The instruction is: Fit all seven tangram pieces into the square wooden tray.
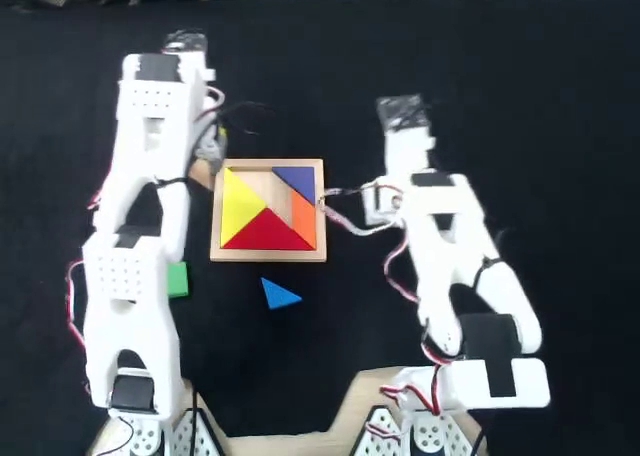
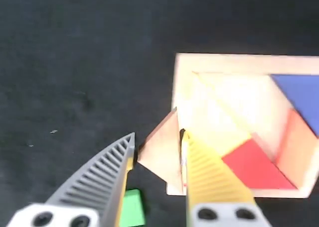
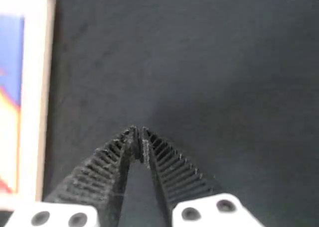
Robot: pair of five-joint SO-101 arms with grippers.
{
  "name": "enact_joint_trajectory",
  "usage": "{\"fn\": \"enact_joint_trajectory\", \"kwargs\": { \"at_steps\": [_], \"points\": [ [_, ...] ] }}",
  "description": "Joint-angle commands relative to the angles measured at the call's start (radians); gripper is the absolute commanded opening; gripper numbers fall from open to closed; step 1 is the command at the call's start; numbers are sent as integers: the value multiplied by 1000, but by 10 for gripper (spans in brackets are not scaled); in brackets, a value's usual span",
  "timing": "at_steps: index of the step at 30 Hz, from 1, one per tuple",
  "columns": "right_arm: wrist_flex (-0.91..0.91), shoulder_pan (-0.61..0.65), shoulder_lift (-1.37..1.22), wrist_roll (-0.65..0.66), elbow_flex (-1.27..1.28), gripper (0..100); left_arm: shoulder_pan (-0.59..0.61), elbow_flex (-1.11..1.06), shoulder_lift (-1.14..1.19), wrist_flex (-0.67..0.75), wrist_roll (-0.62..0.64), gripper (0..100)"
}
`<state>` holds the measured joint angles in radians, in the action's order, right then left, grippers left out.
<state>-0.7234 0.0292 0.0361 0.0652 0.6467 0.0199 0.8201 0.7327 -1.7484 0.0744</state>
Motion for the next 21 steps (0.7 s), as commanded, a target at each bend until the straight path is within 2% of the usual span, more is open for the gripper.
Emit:
{"fn": "enact_joint_trajectory", "kwargs": {
  "at_steps": [1,9,13,21],
  "points": [
    [26,-74,4,-54,-68,11,-113,-33,-66,-11,51,55],
    [49,-94,2,-63,-65,11,-216,-77,-133,-11,138,55],
    [46,-91,2,-61,-67,11,-223,-223,-201,-3,183,55],
    [43,-91,2,-61,-68,11,-223,-539,-465,144,187,55]
  ]
}}
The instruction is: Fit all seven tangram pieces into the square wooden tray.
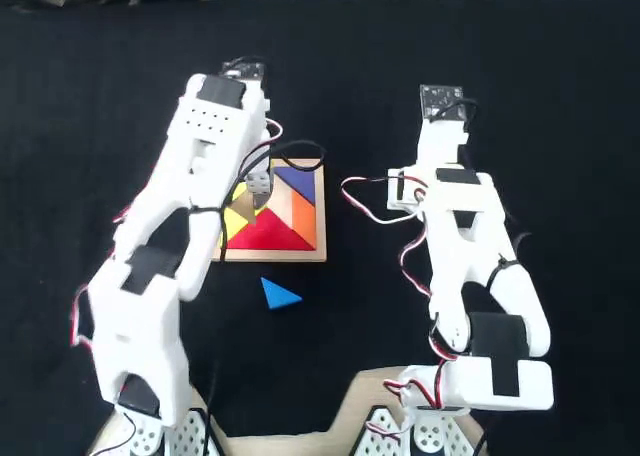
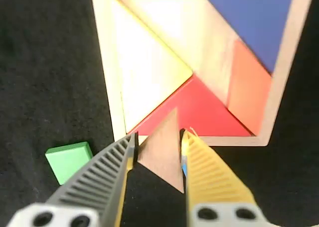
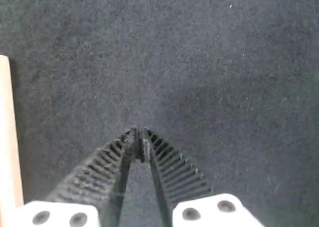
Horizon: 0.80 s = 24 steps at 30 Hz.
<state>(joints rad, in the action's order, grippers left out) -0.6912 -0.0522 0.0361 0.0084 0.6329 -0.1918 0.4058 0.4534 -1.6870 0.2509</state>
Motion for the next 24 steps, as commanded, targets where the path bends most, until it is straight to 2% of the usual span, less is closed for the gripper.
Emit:
{"fn": "enact_joint_trajectory", "kwargs": {
  "at_steps": [1,6,10,24],
  "points": [
    [11,-9,2,-5,-54,11,-12,-174,-221,114,11,55],
    [9,9,2,-5,-53,11,-25,-424,-316,351,11,56],
    [9,20,2,-5,-51,11,-61,-490,-282,520,12,134],
    [11,21,2,-3,-51,11,-90,-320,-84,555,12,148]
  ]
}}
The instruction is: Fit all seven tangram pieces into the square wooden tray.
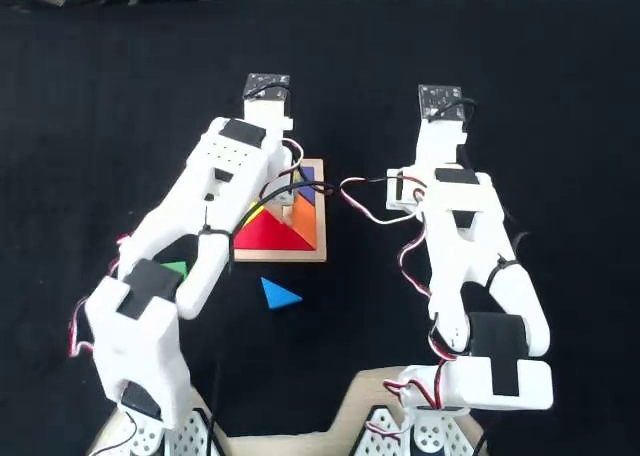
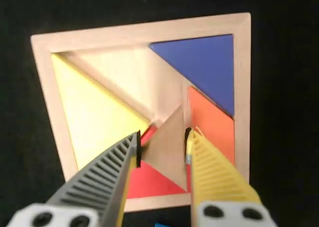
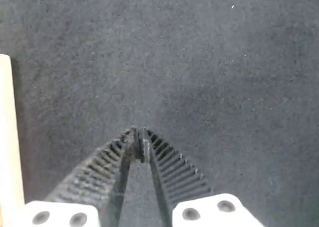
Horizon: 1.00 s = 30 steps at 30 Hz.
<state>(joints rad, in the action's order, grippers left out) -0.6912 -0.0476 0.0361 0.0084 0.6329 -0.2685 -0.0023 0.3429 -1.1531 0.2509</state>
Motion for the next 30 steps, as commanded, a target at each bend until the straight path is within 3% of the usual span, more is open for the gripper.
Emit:
{"fn": "enact_joint_trajectory", "kwargs": {
  "at_steps": [1,30],
  "points": [
    [11,17,2,-3,-51,11,-13,104,41,25,12,148],
    [11,18,2,-3,-51,11,-15,156,106,-8,34,196]
  ]
}}
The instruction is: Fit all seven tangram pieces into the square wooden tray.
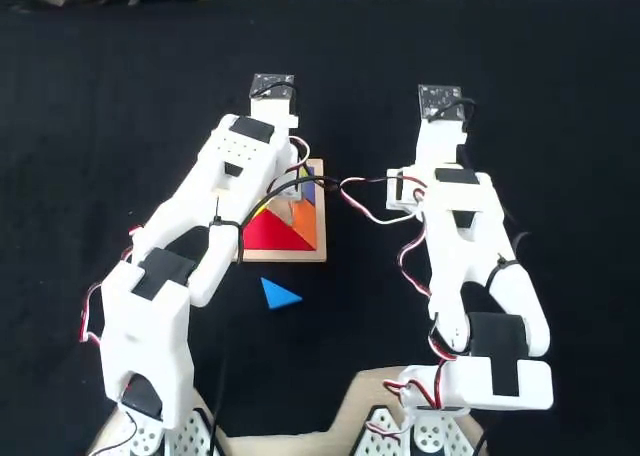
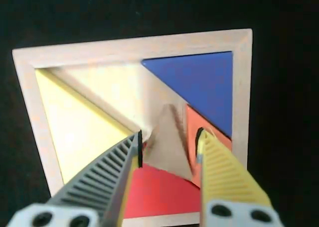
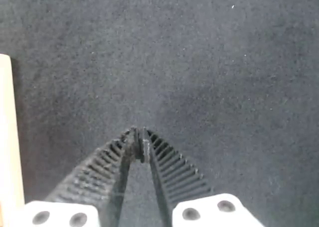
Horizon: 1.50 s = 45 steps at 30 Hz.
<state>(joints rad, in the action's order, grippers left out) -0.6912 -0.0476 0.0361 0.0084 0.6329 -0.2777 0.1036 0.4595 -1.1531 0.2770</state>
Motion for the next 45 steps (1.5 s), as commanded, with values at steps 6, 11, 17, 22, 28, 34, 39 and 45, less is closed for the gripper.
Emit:
{"fn": "enact_joint_trajectory", "kwargs": {
  "at_steps": [6,11,17,22,28,34,39,45],
  "points": [
    [11,18,2,-3,-51,11,2,51,-12,-2,5,195],
    [11,18,2,-3,-51,11,2,77,-11,2,-26,195],
    [11,18,2,-3,-51,11,-7,111,2,37,-23,195],
    [11,18,2,-3,-51,11,-4,96,9,41,-23,195],
    [11,18,2,-3,-51,11,-2,130,100,63,-23,195],
    [12,18,2,-3,-53,11,-41,154,120,29,-23,195],
    [12,18,2,-3,-53,11,-85,151,94,-6,-23,195],
    [11,18,2,-3,-53,11,-88,151,86,-46,-21,195]
  ]
}}
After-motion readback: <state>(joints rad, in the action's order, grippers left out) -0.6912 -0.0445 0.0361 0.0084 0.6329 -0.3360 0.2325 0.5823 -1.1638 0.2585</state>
